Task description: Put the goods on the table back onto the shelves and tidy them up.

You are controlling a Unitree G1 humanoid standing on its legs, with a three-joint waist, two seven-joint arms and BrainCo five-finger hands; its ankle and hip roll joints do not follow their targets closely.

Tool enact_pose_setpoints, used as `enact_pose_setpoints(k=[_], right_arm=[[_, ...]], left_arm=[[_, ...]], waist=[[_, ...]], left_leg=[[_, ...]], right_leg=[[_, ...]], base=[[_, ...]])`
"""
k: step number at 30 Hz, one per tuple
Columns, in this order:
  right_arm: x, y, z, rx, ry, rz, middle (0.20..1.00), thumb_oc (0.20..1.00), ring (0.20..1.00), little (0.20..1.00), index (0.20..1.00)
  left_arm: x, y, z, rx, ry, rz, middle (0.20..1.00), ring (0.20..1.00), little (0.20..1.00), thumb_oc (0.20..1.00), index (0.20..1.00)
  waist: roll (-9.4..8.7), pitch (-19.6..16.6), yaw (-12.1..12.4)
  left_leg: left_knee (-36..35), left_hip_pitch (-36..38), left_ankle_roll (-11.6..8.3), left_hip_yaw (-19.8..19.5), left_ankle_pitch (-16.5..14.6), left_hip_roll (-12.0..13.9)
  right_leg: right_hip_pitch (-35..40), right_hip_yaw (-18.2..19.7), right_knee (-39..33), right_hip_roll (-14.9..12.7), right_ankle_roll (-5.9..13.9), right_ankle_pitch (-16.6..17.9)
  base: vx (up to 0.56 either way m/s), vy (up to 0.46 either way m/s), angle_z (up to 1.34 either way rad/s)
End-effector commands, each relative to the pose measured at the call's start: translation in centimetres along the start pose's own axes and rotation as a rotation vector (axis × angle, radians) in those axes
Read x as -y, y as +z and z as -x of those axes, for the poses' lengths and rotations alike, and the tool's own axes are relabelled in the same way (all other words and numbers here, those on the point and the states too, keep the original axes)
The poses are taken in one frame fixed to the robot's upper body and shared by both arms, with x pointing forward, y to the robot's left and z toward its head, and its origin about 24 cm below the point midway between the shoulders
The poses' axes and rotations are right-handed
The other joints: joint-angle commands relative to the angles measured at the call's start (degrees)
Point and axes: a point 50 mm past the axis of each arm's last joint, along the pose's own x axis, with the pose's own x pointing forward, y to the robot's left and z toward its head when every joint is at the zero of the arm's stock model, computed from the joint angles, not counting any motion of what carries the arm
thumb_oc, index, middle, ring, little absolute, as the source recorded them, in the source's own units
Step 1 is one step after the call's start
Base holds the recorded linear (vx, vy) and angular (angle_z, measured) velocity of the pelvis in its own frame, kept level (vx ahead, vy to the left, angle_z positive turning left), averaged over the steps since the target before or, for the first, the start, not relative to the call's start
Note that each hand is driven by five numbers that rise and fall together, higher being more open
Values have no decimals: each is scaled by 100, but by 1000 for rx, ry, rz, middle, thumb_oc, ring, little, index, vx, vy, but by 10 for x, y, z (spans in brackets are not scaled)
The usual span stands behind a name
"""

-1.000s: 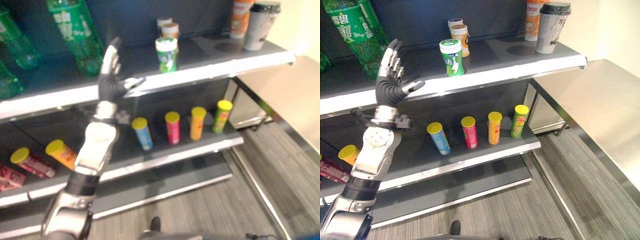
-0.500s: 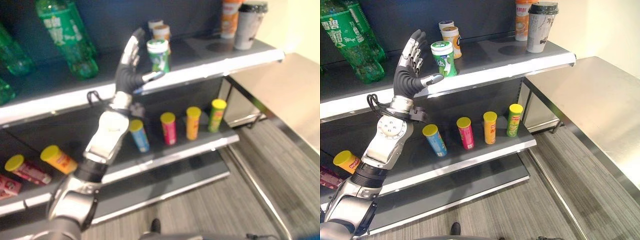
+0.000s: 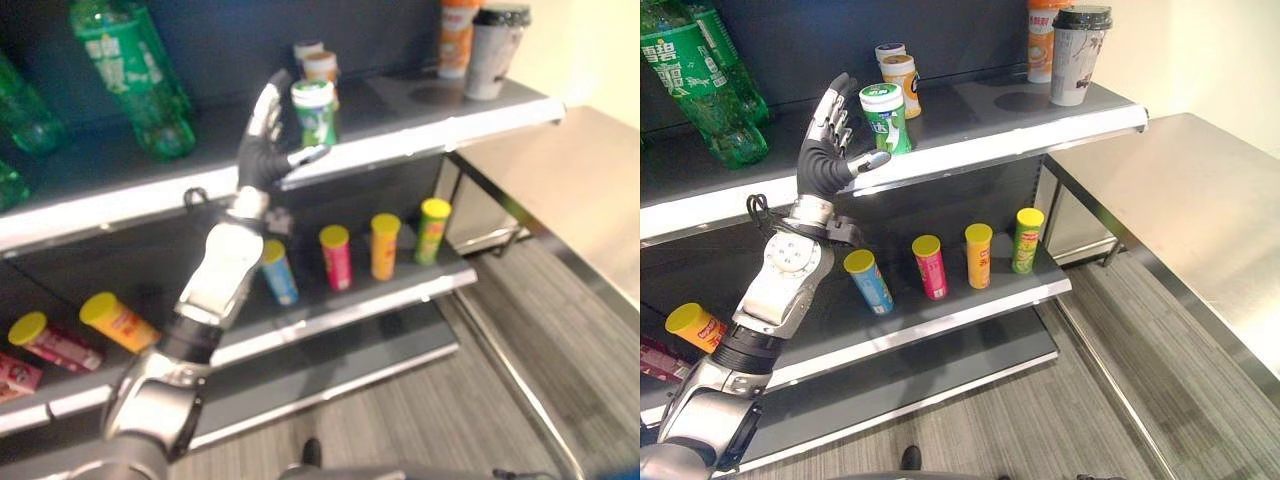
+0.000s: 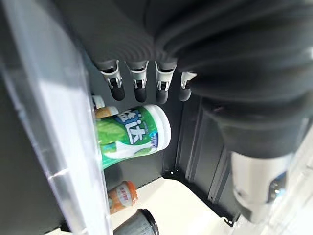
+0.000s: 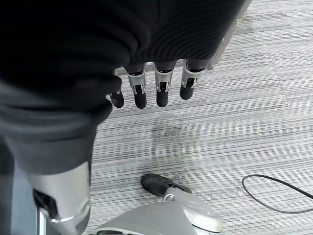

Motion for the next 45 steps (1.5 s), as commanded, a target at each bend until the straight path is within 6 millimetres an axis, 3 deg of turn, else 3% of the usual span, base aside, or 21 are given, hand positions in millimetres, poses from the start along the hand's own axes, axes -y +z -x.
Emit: enact_pose_setpoints(k=[1,11,26,28,32,34,43,45], right_arm=[[-3,8,0,28,-3,2,1000,1000,1000,1000,1000],[-2,7,0,26,-3,-12,1000,1000,1000,1000,1000],[-4,4,0,22,-1,-31,1000,1000,1000,1000,1000],[-8,4,0,33,14,-46,1000,1000,1000,1000,1000],[-8,3,0,33,14,-45,1000,1000,1000,1000,1000],[-3,6,0,45,5,-32,1000,1000,1000,1000,1000],[-2,10,0,63,8,-14,1000,1000,1000,1000,1000],[-6,8,0,52,22,-22,1000,1000,1000,1000,1000]], left_arm=[[1,11,-26,46,11,27,1000,1000,1000,1000,1000],[6,4,-28,13,-2,36,1000,1000,1000,1000,1000],[-4,5,-28,21,49,13,1000,1000,1000,1000,1000],[-40,25,-15,129,235,-126,1000,1000,1000,1000,1000],[-40,25,-15,129,235,-126,1000,1000,1000,1000,1000],[-69,45,8,226,374,-280,1000,1000,1000,1000,1000],[-69,71,29,358,387,-333,1000,1000,1000,1000,1000],[-70,80,41,401,369,-333,1000,1000,1000,1000,1000]], waist=[[-131,-103,-140],[-154,-101,-193],[-170,-107,-198],[-242,-100,-123],[-241,-101,-125],[-296,-94,47],[-327,-62,159],[-318,-34,236]], left_leg=[[-1,-310,-35,412,-164,-60],[-1,-306,-26,455,-182,-46],[-1,-302,-26,468,-183,-26],[-1,-297,-43,458,-190,-12],[-1,-297,-43,457,-190,-12],[-1,-342,-50,406,-121,-12],[-1,-332,-58,320,-92,-10],[-1,-340,-60,289,-65,-16]], right_leg=[[-153,316,32,102,59,-293],[-191,376,34,111,63,-281],[-196,388,34,116,64,-281],[-178,371,31,130,40,-302],[-178,370,31,130,40,-302],[-221,339,86,169,5,-288],[-227,270,224,204,-30,-366],[-216,248,239,215,-44,-380]], base=[[0,0,0],[8,-5,-6],[0,0,0],[3,-9,-3],[-4,-1,2],[-38,-5,-2],[-19,-16,6],[-16,-31,11]])
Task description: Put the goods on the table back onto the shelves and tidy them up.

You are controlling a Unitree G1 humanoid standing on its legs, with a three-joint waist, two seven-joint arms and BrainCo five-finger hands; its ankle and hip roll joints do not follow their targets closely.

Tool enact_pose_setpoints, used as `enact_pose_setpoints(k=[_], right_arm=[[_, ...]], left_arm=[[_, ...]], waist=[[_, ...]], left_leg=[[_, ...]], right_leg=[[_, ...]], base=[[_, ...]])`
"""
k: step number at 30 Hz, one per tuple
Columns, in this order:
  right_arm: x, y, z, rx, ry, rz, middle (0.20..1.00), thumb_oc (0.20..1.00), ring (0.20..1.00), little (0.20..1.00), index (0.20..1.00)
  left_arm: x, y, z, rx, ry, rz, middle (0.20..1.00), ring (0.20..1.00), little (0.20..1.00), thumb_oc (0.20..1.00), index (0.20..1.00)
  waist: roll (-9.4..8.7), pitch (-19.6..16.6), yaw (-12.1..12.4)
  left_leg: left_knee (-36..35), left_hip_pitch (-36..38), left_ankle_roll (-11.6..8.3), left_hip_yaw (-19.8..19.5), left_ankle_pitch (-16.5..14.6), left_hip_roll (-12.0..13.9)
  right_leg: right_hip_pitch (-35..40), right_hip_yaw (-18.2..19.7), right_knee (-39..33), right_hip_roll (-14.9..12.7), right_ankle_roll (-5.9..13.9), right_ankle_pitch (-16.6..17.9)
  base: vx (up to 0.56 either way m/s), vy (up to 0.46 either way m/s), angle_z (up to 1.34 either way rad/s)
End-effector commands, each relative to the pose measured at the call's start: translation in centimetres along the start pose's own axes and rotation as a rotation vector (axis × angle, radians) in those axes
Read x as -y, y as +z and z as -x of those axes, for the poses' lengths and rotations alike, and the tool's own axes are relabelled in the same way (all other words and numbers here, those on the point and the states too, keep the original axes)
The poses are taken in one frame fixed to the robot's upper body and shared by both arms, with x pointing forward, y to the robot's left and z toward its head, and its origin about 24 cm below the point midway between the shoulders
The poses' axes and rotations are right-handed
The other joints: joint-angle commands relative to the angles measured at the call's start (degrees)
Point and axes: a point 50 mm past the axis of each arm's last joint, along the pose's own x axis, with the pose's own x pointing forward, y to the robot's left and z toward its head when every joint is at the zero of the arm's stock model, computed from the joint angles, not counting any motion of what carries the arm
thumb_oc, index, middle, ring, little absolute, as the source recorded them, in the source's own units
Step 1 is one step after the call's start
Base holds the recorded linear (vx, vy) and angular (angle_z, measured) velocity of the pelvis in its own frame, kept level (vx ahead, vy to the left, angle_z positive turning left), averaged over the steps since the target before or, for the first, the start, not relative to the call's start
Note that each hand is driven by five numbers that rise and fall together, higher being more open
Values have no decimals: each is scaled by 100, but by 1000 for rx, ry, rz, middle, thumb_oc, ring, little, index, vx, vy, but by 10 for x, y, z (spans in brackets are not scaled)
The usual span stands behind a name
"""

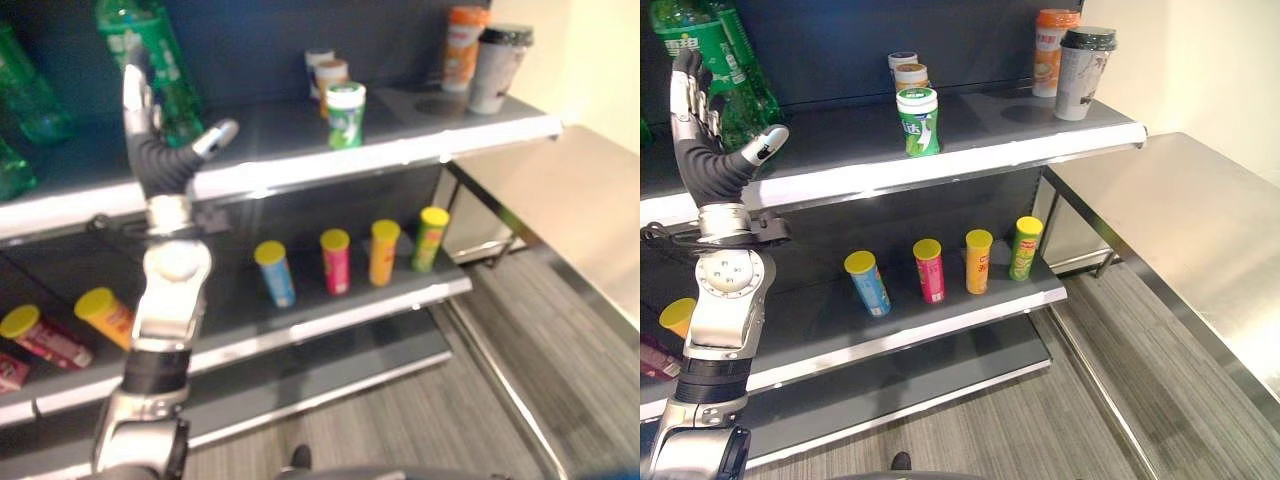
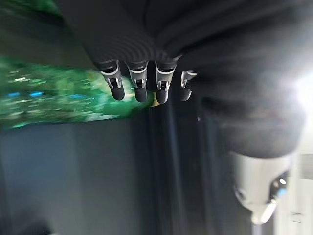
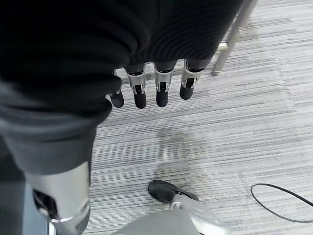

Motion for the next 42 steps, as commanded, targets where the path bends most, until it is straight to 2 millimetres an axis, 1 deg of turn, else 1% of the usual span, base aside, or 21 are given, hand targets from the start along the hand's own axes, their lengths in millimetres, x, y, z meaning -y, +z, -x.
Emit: enact_pose_setpoints(k=[1,7,8,10,11,12,13,15,16,17,18,21,23,24,25,26,27,28,30,33,42], right_arm=[[-2,13,-1,24,10,-6,1000,1000,1000,1000,1000],[-1,10,-1,12,16,24,1000,1000,1000,1000,1000],[-2,10,-1,7,21,79,1000,1000,1000,1000,1000],[3,7,-1,5,7,122,1000,1000,1000,1000,1000],[8,5,0,11,-10,138,1000,1000,1000,1000,1000],[10,4,0,13,-10,144,1000,1000,1000,1000,1000],[10,4,0,17,-7,149,1000,1000,1000,1000,1000],[7,3,0,29,4,148,1000,1000,1000,1000,1000],[7,3,0,28,4,150,1000,1000,1000,1000,1000],[3,3,0,36,15,138,1000,1000,1000,1000,1000],[5,5,0,43,10,131,1000,1000,1000,1000,1000],[10,11,0,53,-4,97,1000,1000,1000,1000,1000],[8,14,0,68,-12,81,1000,1000,1000,1000,1000],[5,17,0,79,-12,71,1000,1000,1000,1000,1000],[5,22,0,90,-19,59,1000,1000,1000,1000,1000],[5,20,0,85,-18,55,1000,1000,1000,1000,1000],[6,21,0,85,-19,54,1000,1000,1000,1000,1000],[3,20,0,89,-13,53,1000,1000,1000,1000,1000],[0,16,0,83,-9,63,1000,1000,1000,1000,1000],[-1,13,0,83,-11,79,1000,1000,1000,1000,1000],[-9,-10,1,15,-4,-32,1000,1000,1000,1000,1000]], left_arm=[[-17,27,-1,174,-10,-57,1000,1000,1000,1000,1000],[-36,42,8,235,8,-89,1000,1000,1000,1000,1000],[-70,41,23,218,120,-188,1000,1000,1000,1000,1000],[-119,34,41,142,312,-401,1000,1000,1000,1000,1000],[-174,29,65,35,518,-660,1000,1000,1000,1000,1000],[-214,34,81,-36,634,-906,1000,1000,1000,1000,1000],[-236,36,94,-105,687,-1052,1000,1000,1000,1000,1000],[-266,25,133,-313,745,-1187,1000,1000,1000,1000,1000],[-267,25,133,-314,745,-1187,1000,1000,1000,1000,1000],[-285,8,178,-552,797,-1178,1000,1000,1000,1000,1000],[-291,-8,212,-739,829,-1149,1000,1000,1000,1000,1000],[-287,-47,306,-1239,870,-959,1000,1000,1000,1000,1000],[-257,-74,347,-1489,782,-806,1000,1000,1000,1000,1000],[-244,-81,361,-1566,787,-740,1000,1000,1000,1000,1000],[-220,-83,398,-1748,848,-604,1000,1000,1000,1000,1000],[-201,-86,413,-1829,880,-508,1000,1000,1000,1000,1000],[-201,-87,412,-1829,879,-504,1000,1000,1000,1000,1000],[-177,-91,427,-1950,844,-412,1000,1000,1000,1000,1000],[-157,-87,444,-2069,778,-345,1000,1000,1000,1000,1000],[-142,-90,448,-2110,694,-288,1000,1000,1000,1000,1000],[-128,-89,455,-2180,404,-286,1000,1000,1000,1000,1000]], waist=[[-64,56,19],[-13,84,167],[1,135,340],[-30,142,511],[-60,164,731],[-72,159,868],[-78,159,960],[-129,154,1073],[-118,146,1063],[-130,159,1178],[-155,175,1210],[-148,203,1298],[-164,234,1301],[-163,235,1275],[-184,263,1238],[-199,257,1173],[-194,264,1177],[-247,274,1021],[-293,270,853],[-349,243,680],[-425,206,340]], left_leg=[[0,-268,-76,292,-74,-43],[0,-287,-63,231,-37,-83],[0,-308,-63,143,13,-144],[0,-350,-72,67,45,-193],[0,-375,-75,2,81,-237],[0,-409,-85,-38,87,-261],[0,-429,-92,-64,97,-278],[0,-458,-111,-119,45,-315],[0,-476,-105,-124,85,-314],[0,-530,-104,-171,120,-349],[0,-553,-110,-182,113,-370],[0,-610,-97,-243,188,-388],[0,-633,-74,-286,216,-393],[0,-664,-65,-307,238,-391],[0,-639,-55,-310,230,-390],[0,-661,-48,-321,246,-381],[0,-660,-48,-322,245,-380],[0,-650,-38,-280,224,-360],[0,-624,-21,-211,207,-321],[0,-603,-8,-111,171,-263],[0,-573,52,94,87,-172]], right_leg=[[-141,249,228,187,-114,-408],[-97,185,226,198,-126,-435],[-43,89,190,197,-133,-450],[13,-6,105,193,-142,-451],[45,-84,63,190,-137,-451],[56,-143,42,182,-128,-462],[59,-186,37,174,-121,-472],[86,-242,22,148,-119,-546],[72,-250,20,151,-115,-517],[62,-312,19,144,-116,-523],[58,-329,21,136,-122,-554],[33,-407,27,132,-127,-544],[27,-419,35,148,-134,-534],[-8,-424,50,160,-136,-518],[2,-407,71,160,-150,-548],[-25,-397,83,176,-157,-536],[-26,-398,88,177,-157,-539],[-62,-339,119,192,-176,-540],[-80,-265,137,203,-190,-522],[-112,-182,129,215,-201,-489],[-238,61,93,196,-144,-346]], base=[[-32,-34,7],[-16,-21,9],[-1,-55,20],[-24,-31,16],[-1,-4,48],[-2,0,57],[23,-17,46],[22,-16,48],[-21,-11,42],[-29,-17,31],[-36,-24,22],[-17,-22,37],[-30,-15,14],[-14,-28,3],[-36,-20,6],[-17,-19,6],[0,0,0],[-25,-16,-4],[-27,-7,-8],[-13,5,-25],[-16,22,-32]])
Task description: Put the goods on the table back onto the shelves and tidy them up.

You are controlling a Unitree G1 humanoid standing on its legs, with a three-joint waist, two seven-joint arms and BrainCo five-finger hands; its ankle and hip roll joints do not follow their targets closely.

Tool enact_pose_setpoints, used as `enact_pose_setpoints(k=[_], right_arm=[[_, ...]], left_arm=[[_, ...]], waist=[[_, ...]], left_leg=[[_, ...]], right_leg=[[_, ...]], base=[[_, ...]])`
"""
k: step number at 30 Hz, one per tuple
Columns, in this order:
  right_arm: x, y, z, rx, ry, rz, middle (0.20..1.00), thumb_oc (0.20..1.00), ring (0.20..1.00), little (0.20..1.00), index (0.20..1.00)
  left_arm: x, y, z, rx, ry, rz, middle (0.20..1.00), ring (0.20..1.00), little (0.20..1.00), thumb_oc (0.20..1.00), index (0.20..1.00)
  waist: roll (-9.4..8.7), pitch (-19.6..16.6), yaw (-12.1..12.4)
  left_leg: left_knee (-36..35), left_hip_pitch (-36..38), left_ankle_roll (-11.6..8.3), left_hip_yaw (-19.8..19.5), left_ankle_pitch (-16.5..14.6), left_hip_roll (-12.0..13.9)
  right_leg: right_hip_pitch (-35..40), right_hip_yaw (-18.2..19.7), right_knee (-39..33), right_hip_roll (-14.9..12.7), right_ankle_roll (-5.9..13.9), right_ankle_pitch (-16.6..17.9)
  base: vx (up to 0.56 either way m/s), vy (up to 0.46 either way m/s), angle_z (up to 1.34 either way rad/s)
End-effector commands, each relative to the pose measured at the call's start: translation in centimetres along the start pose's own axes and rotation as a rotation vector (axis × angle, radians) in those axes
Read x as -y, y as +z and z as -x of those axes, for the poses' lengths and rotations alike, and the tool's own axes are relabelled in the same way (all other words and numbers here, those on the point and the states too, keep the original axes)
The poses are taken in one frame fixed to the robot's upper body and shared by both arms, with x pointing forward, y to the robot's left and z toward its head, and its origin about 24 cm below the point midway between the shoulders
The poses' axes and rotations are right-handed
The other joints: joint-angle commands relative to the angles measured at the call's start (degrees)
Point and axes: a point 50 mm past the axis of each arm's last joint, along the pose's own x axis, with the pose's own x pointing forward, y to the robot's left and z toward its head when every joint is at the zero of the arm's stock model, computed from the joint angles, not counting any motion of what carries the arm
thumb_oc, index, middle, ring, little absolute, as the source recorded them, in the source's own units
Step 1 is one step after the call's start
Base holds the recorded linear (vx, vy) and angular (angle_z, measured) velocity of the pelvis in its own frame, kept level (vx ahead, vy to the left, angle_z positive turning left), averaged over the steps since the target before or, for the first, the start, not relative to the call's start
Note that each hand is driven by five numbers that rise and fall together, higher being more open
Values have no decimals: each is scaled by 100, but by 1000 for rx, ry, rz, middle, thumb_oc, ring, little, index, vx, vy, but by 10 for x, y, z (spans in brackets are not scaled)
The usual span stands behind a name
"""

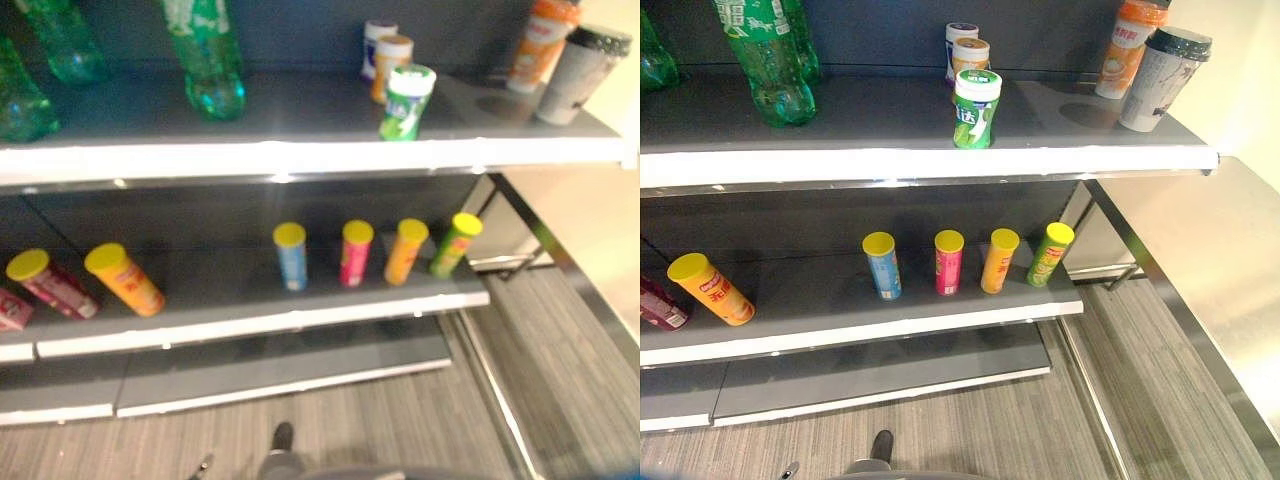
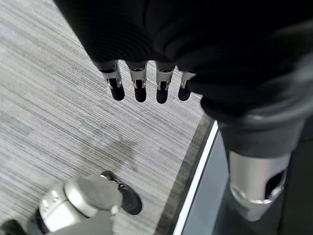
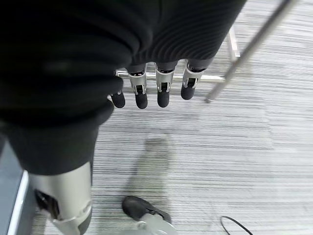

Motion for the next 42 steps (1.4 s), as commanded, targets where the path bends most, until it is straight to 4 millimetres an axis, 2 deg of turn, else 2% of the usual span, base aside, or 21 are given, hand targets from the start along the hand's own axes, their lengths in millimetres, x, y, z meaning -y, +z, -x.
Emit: enact_pose_setpoints(k=[1,4,6,7,8,10,11,15,16,17,22,25,26,27,28,30,32,36,38,39,42], right_arm=[[4,25,-1,74,-25,-64,1000,1000,1000,1000,1000],[11,30,-1,88,-46,-71,1000,1000,1000,1000,1000],[20,37,-1,105,-69,-66,1000,1000,1000,1000,1000],[20,37,-1,105,-70,-66,1000,1000,1000,1000,1000],[24,42,-1,116,-79,-59,1000,1000,1000,1000,1000],[28,49,-1,135,-82,-40,1000,1000,1000,1000,1000],[31,53,0,143,-82,-54,1000,1000,1000,1000,1000],[34,53,0,143,-79,-85,1000,1000,1000,1000,1000],[33,54,0,144,-81,-104,1000,1000,1000,1000,1000],[34,54,0,143,-81,-104,1000,1000,1000,1000,1000],[24,56,0,163,-88,-55,1000,1000,1000,1000,1000],[30,53,0,143,-118,-90,1000,1000,1000,1000,1000],[30,53,0,144,-118,-90,1000,1000,1000,1000,1000],[29,47,-1,121,-115,-147,1000,1000,1000,1000,1000],[19,41,-1,106,-87,-174,1000,1000,1000,1000,1000],[14,39,-1,100,-72,-196,1000,1000,1000,1000,1000],[9,34,-2,83,-52,-224,1000,1000,1000,1000,1000],[4,19,-1,40,-35,-178,1000,1000,1000,1000,1000],[2,18,-1,40,-30,-157,1000,1000,1000,1000,1000],[-2,26,-1,69,-16,-107,1000,1000,1000,1000,1000],[-6,37,-1,106,-3,-71,1000,1000,1000,1000,1000]], left_arm=[[-10,-14,1,-29,6,-119,1000,1000,1000,1000,1000],[2,-10,1,-3,-36,-180,1000,1000,1000,1000,1000],[7,-6,1,8,-54,-191,1000,1000,1000,1000,1000],[7,-6,1,9,-54,-191,1000,1000,1000,1000,1000],[8,-4,1,14,-55,-196,1000,1000,1000,1000,1000],[9,-5,1,16,-71,-236,1000,1000,1000,1000,1000],[13,-8,2,22,-96,-313,1000,1000,1000,1000,1000],[28,0,4,94,-161,-460,1000,1000,1000,1000,1000],[42,10,7,168,-214,-584,1000,1000,1000,1000,1000],[42,10,7,167,-214,-584,1000,1000,1000,1000,1000],[86,50,21,424,-328,-824,1000,1000,1000,1000,1000],[89,65,21,441,-311,-736,1000,1000,1000,1000,1000],[89,65,21,441,-310,-736,1000,1000,1000,1000,1000],[81,49,17,351,-302,-668,1000,1000,1000,1000,1000],[67,21,12,229,-291,-621,1000,1000,1000,1000,1000],[59,8,11,172,-281,-602,1000,1000,1000,1000,1000],[48,-10,10,91,-265,-566,1000,1000,1000,1000,1000],[40,-9,8,86,-252,-548,1000,1000,1000,1000,1000],[38,-7,7,95,-247,-560,1000,1000,1000,1000,1000],[36,0,6,118,-239,-603,1000,1000,1000,1000,1000],[38,9,6,151,-237,-613,1000,1000,1000,1000,1000]], waist=[[60,-112,46],[43,57,71],[-60,245,79],[-58,232,68],[-121,301,60],[-213,378,61],[-213,366,22],[-148,259,-195],[-98,168,-413],[-94,161,-401],[-76,292,-709],[65,571,-600],[54,563,-606],[128,521,-345],[178,421,-141],[186,361,-57],[204,251,136],[160,3,228],[105,-52,230],[-46,-170,207],[-98,-224,180]], left_leg=[[-121,-466,107,36,131,-176],[-121,-476,131,-272,111,-283],[378,-433,207,-546,-347,-423],[395,-463,209,-557,-346,-429],[859,-502,217,-746,-681,-545],[1734,-243,282,-1406,-1428,-806],[2241,38,306,-1850,-1601,-958],[2160,474,368,-2167,-1851,-1029],[1527,815,448,-1978,-2137,-863],[1493,827,447,-1968,-2126,-849],[468,966,674,-1470,-1822,-1096],[371,604,706,-870,-1524,-1101],[370,589,708,-874,-1512,-1115],[229,466,752,-416,-1363,-1048],[102,495,769,-47,-1316,-898],[53,491,776,132,-1285,-845],[26,496,765,654,-1268,-689],[-63,612,762,1284,-1368,-504],[-77,612,765,1376,-1375,-511],[-114,497,749,1554,-1247,-559],[-121,514,677,1630,-1242,-480]], right_leg=[[-365,153,113,160,19,-117],[-473,240,186,110,49,-63],[-678,261,386,-71,97,26],[-695,250,385,-73,100,31],[-873,319,506,-160,130,100],[-1153,760,704,-272,169,219],[-1350,1170,867,-254,223,342],[-1738,1663,1096,-210,316,532],[-2073,1784,1184,-212,413,708],[-2080,1792,1186,-202,409,708],[-2647,1962,406,-426,880,1666],[-2792,941,243,-622,851,1387],[-2807,943,246,-636,855,1390],[-2571,20,561,-877,712,1041],[-2263,-522,868,-1123,605,777],[-2098,-764,947,-1284,608,725],[-1677,-1286,1058,-1751,655,748],[-1218,-1411,1226,-2297,904,1093],[-1144,-1343,1207,-2312,977,1203],[-1040,-1301,997,-2226,991,1280],[-1089,-1228,760,-1999,1024,1153]], base=[[-47,47,-7],[-111,42,-15],[-199,42,-16],[-210,46,-9],[-221,108,-9],[-262,207,-31],[-144,191,-107],[-170,260,-108],[-224,247,-52],[-323,311,-53],[-361,257,-39],[-442,145,-60],[-385,82,-86],[-327,25,-116],[-327,26,-160],[-160,-25,-243],[-141,-61,-172],[-12,-100,-133],[-6,-111,-96],[-10,-151,-42],[20,-160,-59]])
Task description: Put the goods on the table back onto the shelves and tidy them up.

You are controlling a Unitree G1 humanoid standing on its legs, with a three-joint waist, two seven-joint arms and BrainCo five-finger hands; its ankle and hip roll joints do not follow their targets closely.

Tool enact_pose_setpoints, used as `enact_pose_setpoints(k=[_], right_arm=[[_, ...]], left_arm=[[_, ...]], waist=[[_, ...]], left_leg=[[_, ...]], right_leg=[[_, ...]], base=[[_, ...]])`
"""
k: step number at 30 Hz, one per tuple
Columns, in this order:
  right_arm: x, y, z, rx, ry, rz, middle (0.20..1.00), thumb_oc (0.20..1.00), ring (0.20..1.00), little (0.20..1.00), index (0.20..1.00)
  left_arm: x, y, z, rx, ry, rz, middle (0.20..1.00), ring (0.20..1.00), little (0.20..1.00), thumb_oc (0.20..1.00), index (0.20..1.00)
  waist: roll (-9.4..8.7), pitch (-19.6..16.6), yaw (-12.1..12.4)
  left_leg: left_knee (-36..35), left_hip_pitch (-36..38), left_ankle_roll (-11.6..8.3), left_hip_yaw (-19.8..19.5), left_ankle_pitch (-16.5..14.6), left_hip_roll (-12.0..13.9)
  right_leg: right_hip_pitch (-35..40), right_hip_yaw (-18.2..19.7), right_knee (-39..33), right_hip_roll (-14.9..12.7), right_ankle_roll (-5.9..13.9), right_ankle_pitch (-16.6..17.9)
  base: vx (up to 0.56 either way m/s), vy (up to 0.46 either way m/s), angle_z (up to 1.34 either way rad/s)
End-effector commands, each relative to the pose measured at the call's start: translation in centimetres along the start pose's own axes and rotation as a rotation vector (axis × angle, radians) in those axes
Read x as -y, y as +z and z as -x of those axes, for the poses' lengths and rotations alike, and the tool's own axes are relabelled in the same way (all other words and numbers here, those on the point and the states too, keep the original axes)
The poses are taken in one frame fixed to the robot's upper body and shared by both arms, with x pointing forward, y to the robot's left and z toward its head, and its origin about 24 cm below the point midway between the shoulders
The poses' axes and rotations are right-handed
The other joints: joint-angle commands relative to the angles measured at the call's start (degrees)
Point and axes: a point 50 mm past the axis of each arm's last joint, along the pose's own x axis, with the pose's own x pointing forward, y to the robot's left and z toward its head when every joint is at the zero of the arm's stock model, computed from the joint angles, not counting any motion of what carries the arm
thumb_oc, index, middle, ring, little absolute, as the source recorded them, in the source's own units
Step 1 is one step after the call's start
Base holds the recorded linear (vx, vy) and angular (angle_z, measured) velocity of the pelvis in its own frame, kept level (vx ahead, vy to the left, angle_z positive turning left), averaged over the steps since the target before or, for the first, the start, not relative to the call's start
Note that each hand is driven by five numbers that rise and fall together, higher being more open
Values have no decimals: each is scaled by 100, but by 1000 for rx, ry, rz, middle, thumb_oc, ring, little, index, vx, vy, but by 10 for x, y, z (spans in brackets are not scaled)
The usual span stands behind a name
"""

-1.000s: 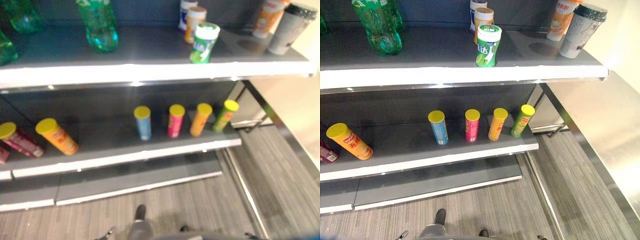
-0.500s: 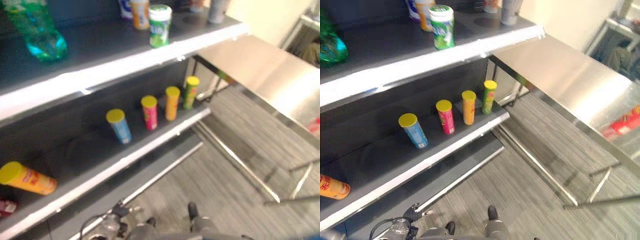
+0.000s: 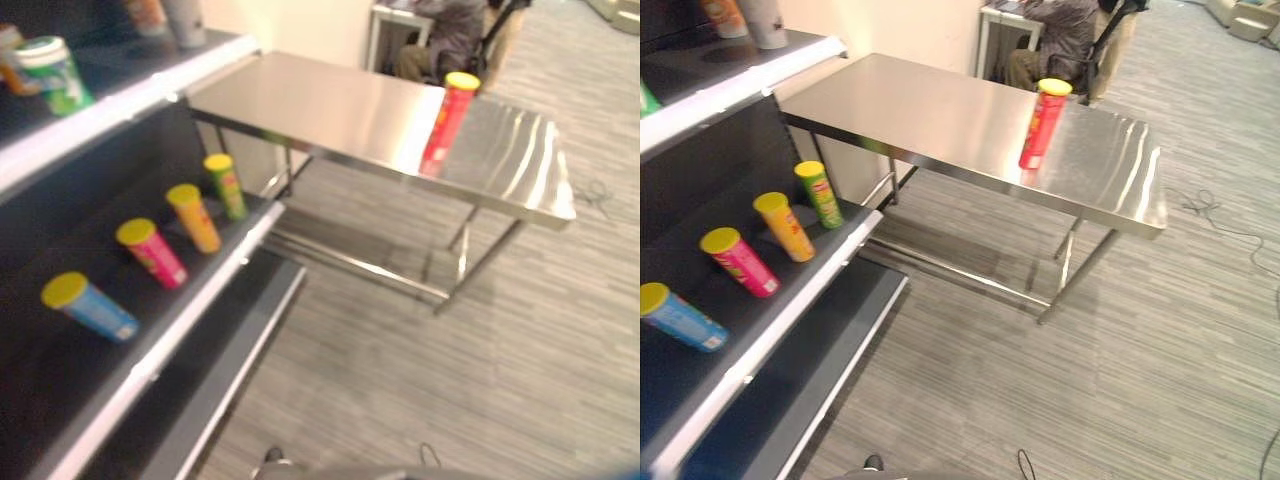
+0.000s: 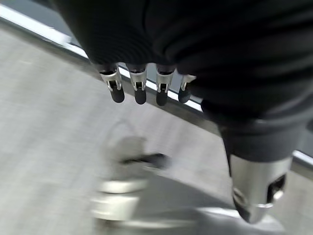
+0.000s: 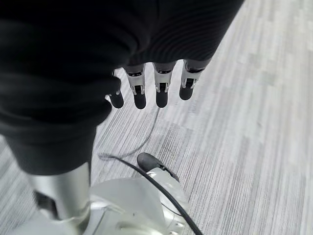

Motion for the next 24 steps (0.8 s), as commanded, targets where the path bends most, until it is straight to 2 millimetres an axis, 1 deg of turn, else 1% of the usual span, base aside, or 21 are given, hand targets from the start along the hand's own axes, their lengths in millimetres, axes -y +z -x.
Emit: enact_pose_setpoints(k=[1,2,3,4,5,6,7,8,9,10,11,12,13,15,16,17,20,21,22,23,24], right_arm=[[-2,31,-1,88,7,7,1000,1000,1000,1000,1000],[-7,35,-1,97,18,-4,1000,1000,1000,1000,1000],[12,20,-2,49,-8,-16,1000,1000,1000,1000,1000],[12,20,-2,49,-8,-16,1000,1000,1000,1000,1000],[18,38,-2,61,-50,-35,1000,1000,1000,1000,1000],[18,38,-2,61,-50,-35,1000,1000,1000,1000,1000],[18,59,-2,87,-70,-50,1000,1000,1000,1000,1000],[18,59,-2,87,-70,-50,1000,1000,1000,1000,1000],[17,63,-2,95,-66,-69,1000,1000,1000,1000,1000],[17,63,-2,95,-66,-69,1000,1000,1000,1000,1000],[15,67,-1,117,-64,-61,1000,1000,1000,1000,1000],[8,75,0,161,-53,-45,1000,1000,1000,1000,1000],[0,77,1,199,-32,-14,1000,1000,1000,1000,1000],[-4,71,0,192,-27,22,1000,1000,1000,1000,1000],[-4,72,0,192,-27,22,1000,1000,1000,1000,1000],[-5,66,0,168,-27,34,1000,1000,1000,1000,1000],[-8,74,1,191,-23,34,1000,1000,1000,1000,1000],[-13,81,2,206,-16,36,1000,1000,1000,1000,1000],[-17,83,2,207,0,59,1000,1000,1000,1000,1000],[-17,83,2,207,0,59,1000,1000,1000,1000,1000],[-25,85,3,213,18,62,1000,1000,1000,1000,1000]], left_arm=[[-9,15,-3,35,19,-54,1000,1000,1000,1000,1000],[-6,24,-4,63,18,-70,1000,1000,1000,1000,1000],[-3,36,-5,99,16,-77,1000,1000,1000,1000,1000],[-3,36,-5,99,16,-77,1000,1000,1000,1000,1000],[6,45,-5,135,-11,-122,1000,1000,1000,1000,1000],[6,45,-5,135,-11,-122,1000,1000,1000,1000,1000],[23,53,-3,190,-60,-217,1000,1000,1000,1000,1000],[23,53,-3,190,-60,-217,1000,1000,1000,1000,1000],[34,49,-1,187,-101,-228,1000,1000,1000,1000,1000],[34,49,-1,187,-101,-228,1000,1000,1000,1000,1000],[34,47,-1,175,-101,-198,1000,1000,1000,1000,1000],[31,46,-2,161,-90,-131,1000,1000,1000,1000,1000],[25,48,-3,153,-60,-62,1000,1000,1000,1000,1000],[13,52,-5,144,-2,52,1000,1000,1000,1000,1000],[13,52,-5,144,-2,52,1000,1000,1000,1000,1000],[8,57,-5,155,25,76,1000,1000,1000,1000,1000],[6,59,-5,159,30,89,1000,1000,1000,1000,1000],[5,50,-5,128,37,78,1000,1000,1000,1000,1000],[3,39,-5,90,41,79,1000,1000,1000,1000,1000],[3,39,-5,90,41,79,1000,1000,1000,1000,1000],[-3,32,-5,68,58,78,1000,1000,1000,1000,1000]], waist=[[105,151,39],[111,129,7],[106,132,-29],[110,135,-28],[149,136,66],[149,137,66],[244,103,256],[244,104,256],[294,129,380],[296,130,378],[285,186,423],[217,351,508],[156,426,507],[27,586,617],[19,574,599],[56,576,691],[76,593,837],[65,557,952],[101,461,983],[99,465,997],[73,309,1027]], left_leg=[[-56,20,417,-143,-647,-526],[-56,35,317,-146,-607,-394],[-56,44,199,-163,-545,-247],[-56,46,197,-163,-545,-244],[-56,44,168,-255,-524,-198],[-56,45,168,-255,-524,-198],[-51,49,99,-468,-463,-85],[-51,49,99,-468,-463,-85],[232,14,28,-662,-489,90],[241,10,26,-666,-494,94],[540,-83,-6,-785,-524,175],[1159,-347,-48,-1140,-505,192],[1383,-506,-107,-1450,-317,128],[1416,-943,-80,-2089,-398,-295],[1411,-963,-76,-2104,-384,-307],[839,-1254,-116,-2340,-20,-403],[235,-1585,-127,-2333,222,-542],[-55,-1879,-205,-2427,320,-624],[-56,-1781,-157,-2508,317,-597],[-56,-1772,-157,-2494,312,-592],[10,-1612,-88,-2560,542,-634]], right_leg=[[-415,238,223,-191,-12,421],[-344,348,-6,34,-71,195],[-276,453,-170,236,-120,47],[-273,453,-172,239,-121,47],[-181,368,-228,301,-157,-23],[-179,368,-228,301,-157,-23],[-49,291,-235,461,-263,-207],[-48,291,-235,461,-263,-207],[31,318,-203,649,-428,-419],[32,315,-203,652,-430,-421],[41,392,-179,727,-515,-494],[73,481,-139,838,-656,-566],[85,499,-126,893,-723,-629],[188,630,-163,976,-741,-695],[176,613,-164,967,-737,-692],[329,602,-233,1110,-677,-784],[486,718,-283,1206,-694,-888],[686,913,-332,1235,-661,-1047],[719,1052,-246,1235,-619,-1114],[718,1067,-239,1233,-619,-1118],[885,1099,-171,1079,-515,-1132]], base=[[54,-282,-70],[59,-297,-31],[58,-297,-18],[59,-226,-8],[30,-71,0],[101,-207,3],[70,-137,9],[134,-265,13],[63,-129,24],[77,-193,49],[12,-193,61],[12,-249,52],[7,-237,23],[58,-129,-4],[212,-38,12],[226,27,13],[242,70,-6],[333,190,-67],[330,193,-97],[428,308,-101],[300,219,-50]])
